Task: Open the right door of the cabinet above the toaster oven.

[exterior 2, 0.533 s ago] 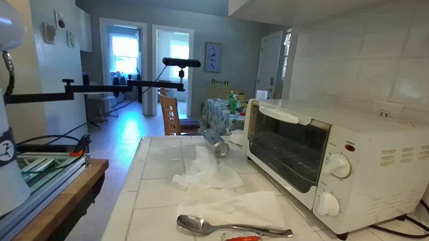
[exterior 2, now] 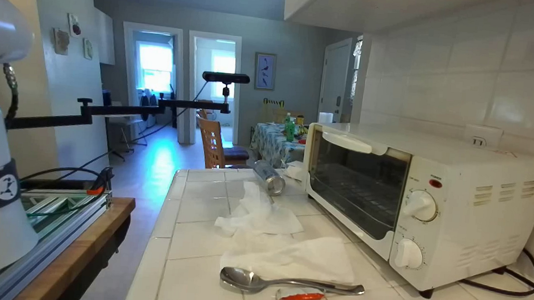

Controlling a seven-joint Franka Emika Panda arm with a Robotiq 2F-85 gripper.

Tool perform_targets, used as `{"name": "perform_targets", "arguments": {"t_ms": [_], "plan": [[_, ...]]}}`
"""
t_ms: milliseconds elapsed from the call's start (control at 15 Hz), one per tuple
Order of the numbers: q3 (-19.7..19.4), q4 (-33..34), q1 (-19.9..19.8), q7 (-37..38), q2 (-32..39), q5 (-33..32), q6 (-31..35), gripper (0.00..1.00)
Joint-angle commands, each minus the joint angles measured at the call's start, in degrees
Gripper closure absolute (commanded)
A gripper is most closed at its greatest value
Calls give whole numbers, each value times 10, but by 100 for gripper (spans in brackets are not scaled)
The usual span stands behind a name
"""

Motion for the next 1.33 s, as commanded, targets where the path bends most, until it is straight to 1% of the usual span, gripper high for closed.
{"name": "perform_targets", "arguments": {"t_ms": [0,133,400,533,667,1000,1133,1267], "plan": [[41,-6,-15,35,-26,-2,2,0],[63,-6,-11,67,-47,-5,-3,0],[105,-26,-12,148,-96,-24,26,0],[124,-46,-12,180,-121,-42,63,0],[147,-73,-8,205,-145,-63,119,0],[194,-134,1,252,-178,-95,237,0],[209,-151,-3,279,-188,-116,271,0],[218,-162,-7,304,-199,-135,287,0]]}}
